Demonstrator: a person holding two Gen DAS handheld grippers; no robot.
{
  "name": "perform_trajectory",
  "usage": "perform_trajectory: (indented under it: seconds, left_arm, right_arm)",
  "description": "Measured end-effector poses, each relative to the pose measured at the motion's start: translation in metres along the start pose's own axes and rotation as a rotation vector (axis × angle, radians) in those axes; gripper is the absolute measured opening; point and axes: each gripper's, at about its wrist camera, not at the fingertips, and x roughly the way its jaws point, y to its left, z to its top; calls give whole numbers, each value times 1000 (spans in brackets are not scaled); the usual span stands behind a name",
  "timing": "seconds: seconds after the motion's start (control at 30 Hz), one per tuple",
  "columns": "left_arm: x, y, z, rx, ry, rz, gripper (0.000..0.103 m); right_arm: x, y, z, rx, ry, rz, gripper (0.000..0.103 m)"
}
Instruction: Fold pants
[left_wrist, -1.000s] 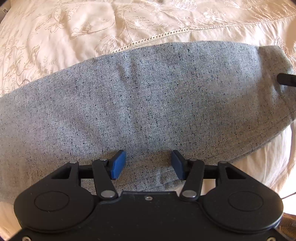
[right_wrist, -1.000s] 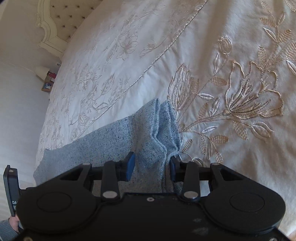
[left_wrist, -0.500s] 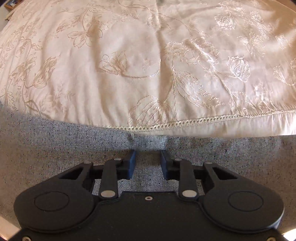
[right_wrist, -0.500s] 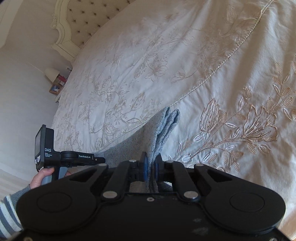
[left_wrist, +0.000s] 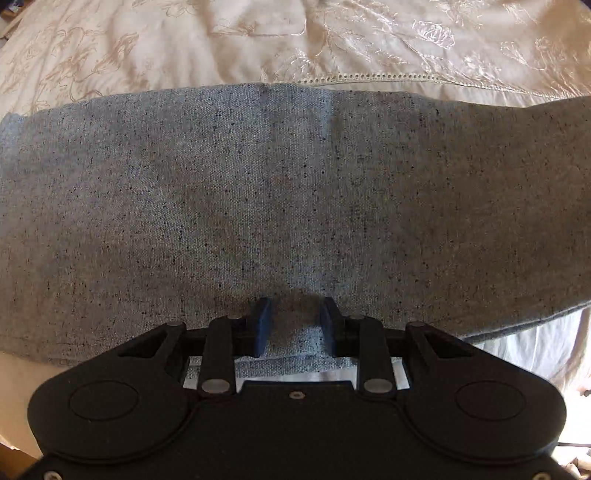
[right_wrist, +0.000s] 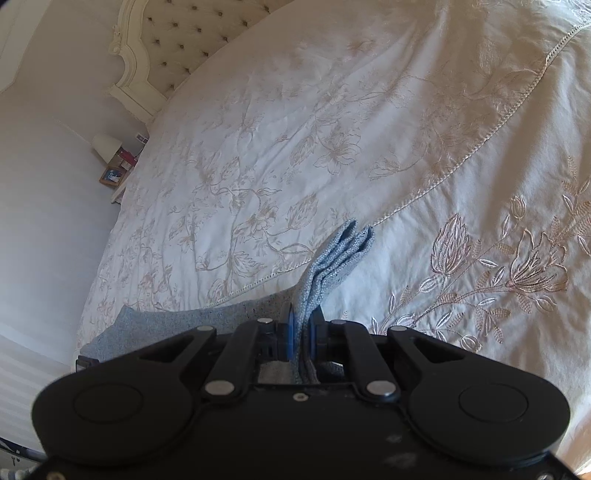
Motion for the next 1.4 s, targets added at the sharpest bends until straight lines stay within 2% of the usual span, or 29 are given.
perform_trajectory:
  seconds: [0.17,0.3,0.4,0.47,0.6,0.73,0.77,0.8,0.87,0.9,1.0,1.07,1.17,1.23,1.33,1.4]
  left_arm:
    - [-20,30,10,-61,-41,-79,38]
    - [-37,81,10,-101,-62,-104,38]
    - [-48,126,5,-122,-72,-103,38]
    - [-53,156,1,-132,-76,-90,38]
    - [-56,220,-7,-149,-78,-52,37]
    - [-61,272,-17,-153,-85,-3,37]
    - [-61,281,-18,-153,-85,3,37]
    - [-61,290,-19,-153,-84,6,37]
    - [-61,301,-18,-147,-87,12,37]
    - [-63,308,-20,-142,-93,15,37]
    - [-71,312,-17,-120,-125,1,37]
    - [-78,307,-13,-96,-154,-17,37]
    - [-85,289,-1,-46,-190,-58,38]
    - [-77,272,10,-10,-192,-84,39]
    - [-60,246,18,42,-165,-78,39]
    - [-45,234,17,64,-114,-54,39]
  right_arm:
    - [-6,56,-1,-51,-25,21,10]
    - [-5,130,-9,-116,-52,75,10]
    - [11,187,-22,-139,-51,124,10]
    - [36,225,-37,-154,-35,162,10]
    - [110,285,-80,-178,39,179,10]
    - [195,319,-133,-239,136,123,11]
    - [213,325,-146,-267,163,102,16]
    - [229,330,-157,-291,193,93,17]
    - [247,340,-173,-316,242,89,28]
    - [249,346,-177,-323,249,98,29]
    - [231,351,-174,-314,214,151,32]
    - [214,345,-167,-291,168,149,32]
    - [192,318,-146,-244,84,51,33]
    - [190,297,-131,-215,59,-43,34]
    - [194,263,-117,-208,66,-162,31]
    - [201,244,-114,-222,98,-235,30]
